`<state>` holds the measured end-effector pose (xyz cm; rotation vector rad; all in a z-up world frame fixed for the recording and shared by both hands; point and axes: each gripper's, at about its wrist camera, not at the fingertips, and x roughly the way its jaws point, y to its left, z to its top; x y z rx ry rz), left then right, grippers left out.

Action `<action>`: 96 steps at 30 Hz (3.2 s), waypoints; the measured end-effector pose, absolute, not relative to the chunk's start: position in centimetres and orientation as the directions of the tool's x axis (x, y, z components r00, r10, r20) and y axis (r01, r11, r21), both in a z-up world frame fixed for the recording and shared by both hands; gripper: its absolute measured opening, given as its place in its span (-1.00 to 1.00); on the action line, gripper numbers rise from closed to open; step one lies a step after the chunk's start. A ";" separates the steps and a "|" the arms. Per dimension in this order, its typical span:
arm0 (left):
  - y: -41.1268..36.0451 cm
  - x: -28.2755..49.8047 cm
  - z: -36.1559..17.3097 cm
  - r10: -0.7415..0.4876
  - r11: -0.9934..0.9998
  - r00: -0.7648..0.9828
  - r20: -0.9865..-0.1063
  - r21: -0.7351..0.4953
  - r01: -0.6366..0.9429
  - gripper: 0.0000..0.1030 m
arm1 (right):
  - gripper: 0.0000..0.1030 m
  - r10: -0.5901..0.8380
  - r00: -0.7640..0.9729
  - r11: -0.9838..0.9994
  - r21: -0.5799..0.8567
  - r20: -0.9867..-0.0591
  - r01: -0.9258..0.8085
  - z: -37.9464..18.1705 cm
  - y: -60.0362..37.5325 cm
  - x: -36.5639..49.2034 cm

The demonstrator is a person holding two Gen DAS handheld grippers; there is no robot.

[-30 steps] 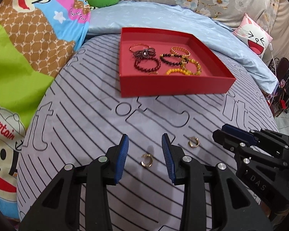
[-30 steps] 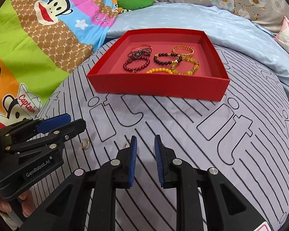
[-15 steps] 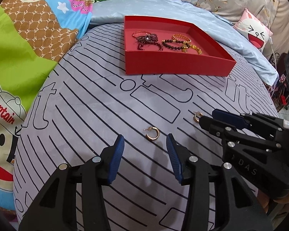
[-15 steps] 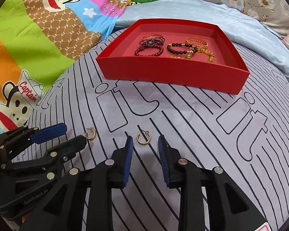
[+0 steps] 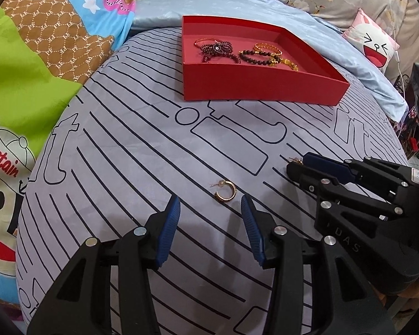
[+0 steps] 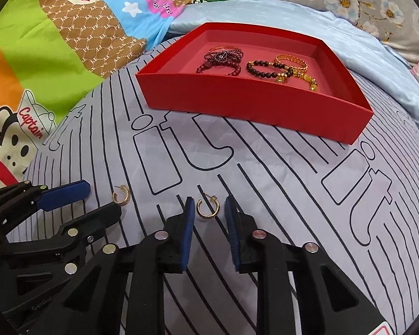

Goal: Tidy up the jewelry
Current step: 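Grasp a gold hoop earring with the left tool while the right tool grasps another, then carry both held hoop earrings over the red tray, then lower both earrings into the tray and open both tools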

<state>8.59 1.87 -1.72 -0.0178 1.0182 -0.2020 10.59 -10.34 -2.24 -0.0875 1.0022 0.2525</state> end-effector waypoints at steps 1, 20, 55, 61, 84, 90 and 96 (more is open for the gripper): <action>1.8 8.6 -1.8 -0.177 0.981 0.507 -0.844 -0.110 0.160 -0.16 | -0.69 0.174 0.511 0.967 0.050 -0.841 -0.248 -2.2 -10.5 10.6; 0.5 9.6 -2.0 -0.172 0.979 0.525 -0.834 -0.084 0.187 -0.54 | -0.69 0.177 0.527 0.976 0.082 -0.831 -0.200 -1.1 -12.6 10.2; -1.3 11.6 1.7 -0.242 0.963 0.553 -0.797 -0.126 0.239 -0.63 | -0.69 0.192 0.579 0.975 0.089 -0.792 -0.201 1.9 -13.6 11.3; -2.2 13.2 3.0 -0.256 0.958 0.573 -0.778 -0.126 0.257 -0.63 | -0.69 0.186 0.609 0.977 0.081 -0.771 -0.195 3.3 -13.9 12.9; -5.0 26.4 6.5 -0.217 0.967 0.655 -0.723 -0.065 0.248 -0.63 | -0.69 0.145 0.685 0.989 0.076 -0.714 -0.129 7.4 -16.4 25.4; -5.2 30.0 6.1 -0.194 0.972 0.655 -0.731 -0.052 0.230 -0.63 | -0.69 0.144 0.676 0.989 0.087 -0.722 -0.118 6.8 -16.8 29.3; -5.3 33.0 5.1 -0.169 0.977 0.646 -0.744 -0.039 0.210 -0.63 | -0.69 0.164 0.648 0.986 0.126 -0.744 -0.106 5.5 -17.2 32.5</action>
